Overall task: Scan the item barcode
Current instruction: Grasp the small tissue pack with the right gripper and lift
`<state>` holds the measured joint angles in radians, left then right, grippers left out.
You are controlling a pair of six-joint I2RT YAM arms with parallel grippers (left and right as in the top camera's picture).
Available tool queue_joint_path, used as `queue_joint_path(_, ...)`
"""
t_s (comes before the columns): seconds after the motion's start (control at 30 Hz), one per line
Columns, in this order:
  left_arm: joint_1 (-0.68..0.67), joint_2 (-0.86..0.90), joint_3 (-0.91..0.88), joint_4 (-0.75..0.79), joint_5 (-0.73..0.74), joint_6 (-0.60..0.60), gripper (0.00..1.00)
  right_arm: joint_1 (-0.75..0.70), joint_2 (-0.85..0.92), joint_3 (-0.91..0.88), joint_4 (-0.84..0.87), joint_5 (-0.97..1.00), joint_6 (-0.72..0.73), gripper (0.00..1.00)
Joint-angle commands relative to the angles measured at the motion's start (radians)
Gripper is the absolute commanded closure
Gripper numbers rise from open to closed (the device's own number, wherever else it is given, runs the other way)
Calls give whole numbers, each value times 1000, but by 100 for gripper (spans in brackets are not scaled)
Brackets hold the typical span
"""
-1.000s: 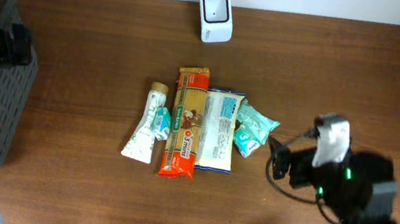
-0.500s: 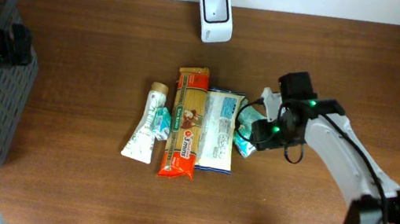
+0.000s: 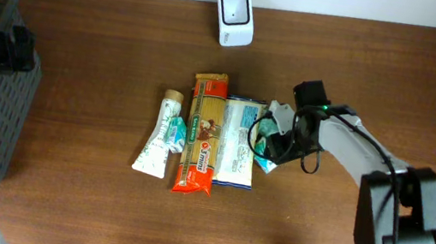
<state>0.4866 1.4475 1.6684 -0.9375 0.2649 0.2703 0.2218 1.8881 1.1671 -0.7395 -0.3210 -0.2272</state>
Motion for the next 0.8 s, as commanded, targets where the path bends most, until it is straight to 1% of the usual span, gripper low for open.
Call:
queue_joint_path(0.0, 3, -4, 16, 1, 1, 16, 1, -6, 45, 11, -5, -56, -12, 69)
queue_joint_path(0.07, 3, -4, 16, 1, 1, 16, 1, -8, 47, 11, -9, -82, -12, 83)
queue_joint_path(0.1, 3, -4, 16, 1, 1, 16, 1, -15, 47, 11, -16, -106, -11, 93)
queue_joint_path(0.13, 3, -4, 16, 1, 1, 16, 1, -29, 47, 11, -32, -143, -12, 96)
queue_joint_path(0.27, 3, -4, 16, 1, 1, 16, 1, -107, 26, 30, -138, -286, -12, 96)
queue_joint_path(0.37, 3, -4, 16, 1, 1, 16, 1, -234, -42, 77, -260, -417, -12, 96)
queue_joint_path(0.47, 3, -4, 16, 1, 1, 16, 1, -345, -87, 84, -288, -647, -18, 96)
queue_joint_path(0.5, 3, -4, 16, 1, 1, 16, 1, -363, -88, 84, -306, -734, -50, 96)
queue_joint_path(0.6, 3, -4, 16, 1, 1, 16, 1, -345, -89, 84, -366, -916, -110, 96)
queue_joint_path(0.7, 3, -4, 16, 1, 1, 16, 1, -290, -89, 92, -364, -1112, -110, 96)
queue_joint_path(0.77, 3, -4, 16, 1, 1, 16, 1, -251, -89, 117, -365, -1205, -108, 96)
